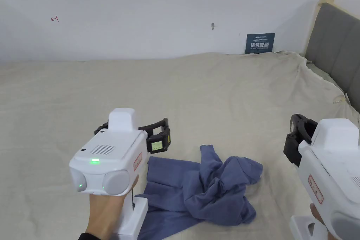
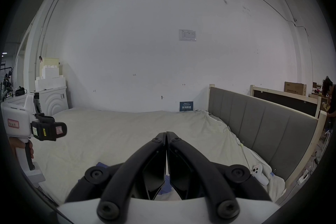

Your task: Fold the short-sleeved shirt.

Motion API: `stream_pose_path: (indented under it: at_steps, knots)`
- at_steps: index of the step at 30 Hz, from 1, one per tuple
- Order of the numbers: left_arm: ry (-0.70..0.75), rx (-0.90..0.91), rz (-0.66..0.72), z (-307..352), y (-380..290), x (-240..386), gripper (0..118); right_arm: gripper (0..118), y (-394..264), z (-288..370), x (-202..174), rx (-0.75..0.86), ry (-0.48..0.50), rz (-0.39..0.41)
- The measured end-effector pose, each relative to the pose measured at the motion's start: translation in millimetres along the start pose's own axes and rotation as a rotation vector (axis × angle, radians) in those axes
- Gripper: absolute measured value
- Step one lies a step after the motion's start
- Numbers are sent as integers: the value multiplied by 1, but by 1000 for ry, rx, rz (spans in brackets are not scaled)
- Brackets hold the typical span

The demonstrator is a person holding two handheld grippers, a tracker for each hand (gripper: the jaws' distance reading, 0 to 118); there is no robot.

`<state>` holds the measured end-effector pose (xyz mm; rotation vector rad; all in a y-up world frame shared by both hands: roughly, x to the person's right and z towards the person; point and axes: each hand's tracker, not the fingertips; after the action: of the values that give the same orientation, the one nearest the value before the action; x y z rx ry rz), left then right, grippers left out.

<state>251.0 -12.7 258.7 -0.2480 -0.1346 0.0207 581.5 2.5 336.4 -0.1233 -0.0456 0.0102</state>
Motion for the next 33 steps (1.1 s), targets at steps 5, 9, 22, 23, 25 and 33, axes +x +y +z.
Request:
stream_pose_path:
  at_steps: [5,9,22,23,25,33]
  knots:
    - [82,131,10,14,-12,-19,85,0,2,3,-4,9,10,8]
    - [129,151,-47,18,-19,-26,23,0,2,5,-4,13,14,6]
    - [100,137,-89,25,-23,-29,0,0,0,4,-5,11,20,4]
    - [91,104,-82,22,-23,-29,0,0,0,4,-6,11,21,4]
    - [61,-6,-50,13,-23,-31,0,0,-1,4,-6,9,21,3]
    - [22,-376,57,-21,-74,-35,0,0,-10,-2,-2,-14,15,-4]
